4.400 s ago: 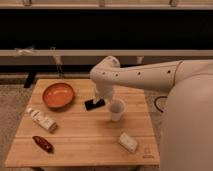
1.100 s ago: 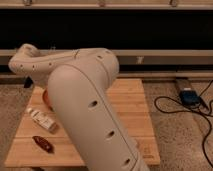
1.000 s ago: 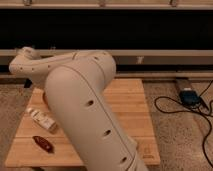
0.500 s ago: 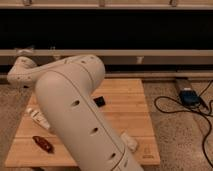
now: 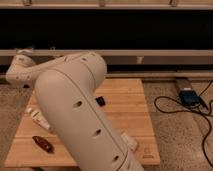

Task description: Place the ceramic cup in the ceramic bowl

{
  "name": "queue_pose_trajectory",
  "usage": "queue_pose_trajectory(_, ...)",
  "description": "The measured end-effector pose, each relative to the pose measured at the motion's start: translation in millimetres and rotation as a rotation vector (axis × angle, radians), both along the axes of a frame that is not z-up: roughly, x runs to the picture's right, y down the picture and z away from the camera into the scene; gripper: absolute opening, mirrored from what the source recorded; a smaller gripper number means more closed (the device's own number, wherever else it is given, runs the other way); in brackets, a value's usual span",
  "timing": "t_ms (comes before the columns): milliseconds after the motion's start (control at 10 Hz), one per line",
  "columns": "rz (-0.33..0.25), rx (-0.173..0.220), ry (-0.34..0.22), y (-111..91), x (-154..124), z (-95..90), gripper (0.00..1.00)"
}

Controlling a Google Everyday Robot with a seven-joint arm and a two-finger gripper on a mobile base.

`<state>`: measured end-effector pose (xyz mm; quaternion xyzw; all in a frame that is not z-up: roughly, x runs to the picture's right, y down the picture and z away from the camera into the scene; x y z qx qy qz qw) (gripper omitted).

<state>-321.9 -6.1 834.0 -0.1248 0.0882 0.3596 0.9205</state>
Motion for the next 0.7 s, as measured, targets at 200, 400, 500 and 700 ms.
queue_pose_trajectory(200, -0.004, 0.015, -0.008, -3.9, 4.2, -2.2, 0.80)
queue_pose_trajectory(400, -0.005, 0.014, -0.011, -2.8, 1.3, -3.2, 0.80)
queue_pose_trajectory(500, -0.005, 0.014, -0.011, -2.8, 1.5, -3.0, 0.80)
queue_pose_trajectory(700, -0.004, 0.015, -0.010, -3.2, 1.9, -3.0, 0.80)
